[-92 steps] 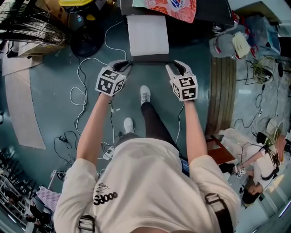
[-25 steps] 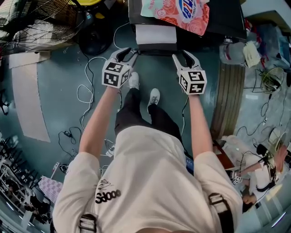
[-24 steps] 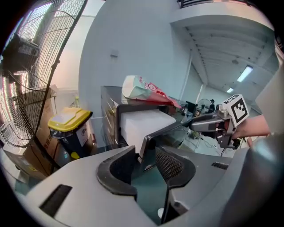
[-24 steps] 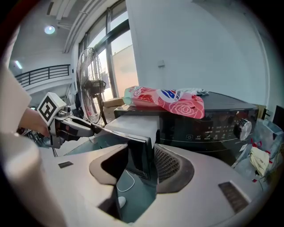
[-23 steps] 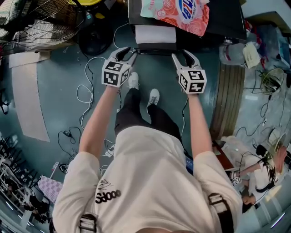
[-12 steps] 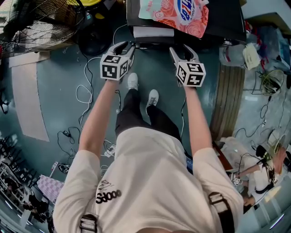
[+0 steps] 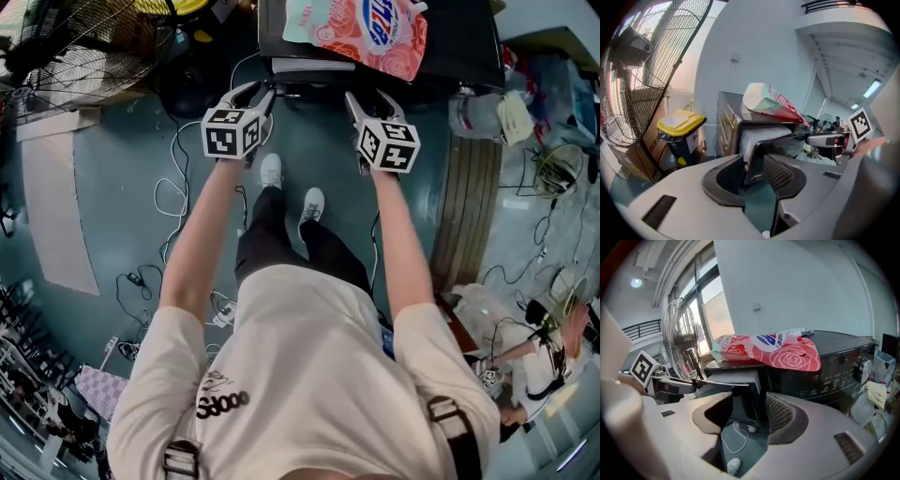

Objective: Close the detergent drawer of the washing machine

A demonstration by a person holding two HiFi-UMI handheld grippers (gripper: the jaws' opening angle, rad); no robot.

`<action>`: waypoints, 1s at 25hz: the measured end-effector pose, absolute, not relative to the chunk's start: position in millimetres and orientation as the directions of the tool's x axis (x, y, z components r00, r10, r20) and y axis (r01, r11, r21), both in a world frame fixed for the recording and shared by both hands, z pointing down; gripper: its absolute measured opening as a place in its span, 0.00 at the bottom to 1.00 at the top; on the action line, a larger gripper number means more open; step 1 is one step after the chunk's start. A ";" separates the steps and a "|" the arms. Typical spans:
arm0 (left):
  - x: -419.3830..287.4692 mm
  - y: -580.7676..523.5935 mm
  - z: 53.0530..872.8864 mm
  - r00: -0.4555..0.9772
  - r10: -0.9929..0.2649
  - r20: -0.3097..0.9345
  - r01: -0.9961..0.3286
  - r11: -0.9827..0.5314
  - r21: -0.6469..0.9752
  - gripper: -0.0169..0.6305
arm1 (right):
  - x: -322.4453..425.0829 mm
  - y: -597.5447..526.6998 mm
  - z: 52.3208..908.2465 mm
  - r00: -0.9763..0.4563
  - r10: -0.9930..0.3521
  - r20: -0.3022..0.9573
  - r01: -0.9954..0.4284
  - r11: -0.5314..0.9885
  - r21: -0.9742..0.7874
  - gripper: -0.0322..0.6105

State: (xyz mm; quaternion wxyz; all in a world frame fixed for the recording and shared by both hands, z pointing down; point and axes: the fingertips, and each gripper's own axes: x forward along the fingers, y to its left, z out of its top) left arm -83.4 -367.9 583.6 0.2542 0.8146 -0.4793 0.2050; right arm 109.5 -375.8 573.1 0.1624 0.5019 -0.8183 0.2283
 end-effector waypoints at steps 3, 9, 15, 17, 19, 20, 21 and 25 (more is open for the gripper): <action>-84.3 -372.4 584.3 0.462 -0.670 0.581 -0.882 -0.417 0.219 0.25 | 108.3 -379.5 574.8 -0.460 -0.736 0.496 -0.887 0.397 -0.235 0.37; -84.6 -372.7 586.3 0.468 -0.669 0.577 -0.880 -0.413 0.234 0.27 | 109.2 -378.7 577.8 -0.461 -0.750 0.474 -0.887 0.375 -0.269 0.38; -87.1 -382.1 585.4 0.459 -0.699 0.548 -0.888 -0.372 0.269 0.26 | 107.5 -386.7 577.0 -0.438 -0.780 0.446 -0.891 0.312 -0.329 0.38; -87.4 -392.4 584.9 0.444 -0.712 0.543 -0.896 -0.348 0.276 0.23 | 105.5 -397.5 577.4 -0.427 -0.781 0.455 -0.896 0.296 -0.332 0.37; -87.5 -401.0 584.6 0.436 -0.715 0.547 -0.900 -0.343 0.268 0.22 | 103.8 -406.0 577.3 -0.421 -0.777 0.467 -0.899 0.292 -0.325 0.37; -87.4 -403.5 584.7 0.438 -0.712 0.549 -0.899 -0.347 0.267 0.22 | 103.7 -408.4 577.2 -0.419 -0.777 0.469 -0.900 0.289 -0.325 0.37; -87.2 -404.9 584.8 0.444 -0.708 0.549 -0.896 -0.353 0.270 0.22 | 104.2 -409.6 577.2 -0.416 -0.780 0.467 -0.901 0.284 -0.328 0.37; -87.2 -407.4 585.3 0.468 -0.703 0.536 -0.883 -0.355 0.306 0.23 | 106.2 -410.8 578.2 -0.397 -0.806 0.439 -0.898 0.243 -0.367 0.38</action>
